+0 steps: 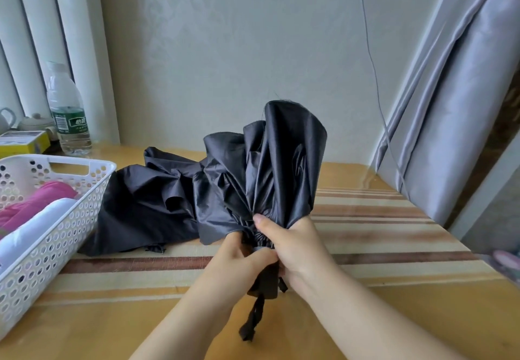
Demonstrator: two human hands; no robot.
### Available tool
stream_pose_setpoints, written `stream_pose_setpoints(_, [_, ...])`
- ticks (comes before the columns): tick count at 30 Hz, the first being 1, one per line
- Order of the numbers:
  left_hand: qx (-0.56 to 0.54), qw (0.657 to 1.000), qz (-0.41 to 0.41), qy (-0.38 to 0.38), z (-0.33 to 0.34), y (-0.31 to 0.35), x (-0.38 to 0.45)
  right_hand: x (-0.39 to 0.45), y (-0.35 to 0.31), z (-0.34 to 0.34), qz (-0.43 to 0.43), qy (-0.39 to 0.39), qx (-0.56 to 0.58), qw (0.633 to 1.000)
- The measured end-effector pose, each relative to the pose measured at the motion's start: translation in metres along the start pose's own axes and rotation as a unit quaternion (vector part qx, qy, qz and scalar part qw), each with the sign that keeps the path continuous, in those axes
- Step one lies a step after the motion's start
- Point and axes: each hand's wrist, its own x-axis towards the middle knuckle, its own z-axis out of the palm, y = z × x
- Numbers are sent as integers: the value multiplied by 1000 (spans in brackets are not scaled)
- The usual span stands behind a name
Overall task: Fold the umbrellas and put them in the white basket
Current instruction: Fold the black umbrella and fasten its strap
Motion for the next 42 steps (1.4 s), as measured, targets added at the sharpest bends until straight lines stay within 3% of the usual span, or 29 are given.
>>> stream_pose_setpoints(4, [10,999,-14,36,1,-2,2,-5,9,4,-21,-13,-28,999])
stream_pose_setpoints(8, [-131,991,26,9,-6,-3,6,-5,-6,-1,11,-74,-85,994])
stream_pose_setpoints(13, [-300,954,2,-19,-7,-1,4,20,-38,-28,28,47,19,998])
stream_pose_setpoints(16, [-330,943,20,-46,-9,3,3,27,-46,-46,84,46,-51,994])
stream_pose_setpoints(18, [-340,939,28,-49,-12,4,4,26,-50,-56,33,95,-200,975])
stream_pose_setpoints(21, [-331,941,29,-59,-14,2,6,16,-69,-59,-219,170,-333,901])
stream_pose_setpoints(23, [-307,949,32,-68,-15,0,6,20,-89,-59,-302,127,-363,872])
stream_pose_setpoints(27, [-263,959,37,-97,-16,0,5,40,-129,-61,-194,-65,-398,894])
stream_pose_setpoints(30, [-266,959,28,-96,-16,1,6,44,-133,-67,-100,-162,-239,952])
stream_pose_setpoints(33, [-284,955,17,-80,-19,1,9,41,-124,-77,1,-230,-93,969])
stream_pose_setpoints(36, [-269,961,23,-66,-20,0,10,39,-118,-79,28,-268,-50,962])
stream_pose_setpoints(39, [-251,966,29,-48,-17,-2,10,40,-115,-74,32,-278,-136,950])
stream_pose_setpoints(42, [-236,970,36,-40,-16,-5,10,35,-112,-66,47,-402,-206,891])
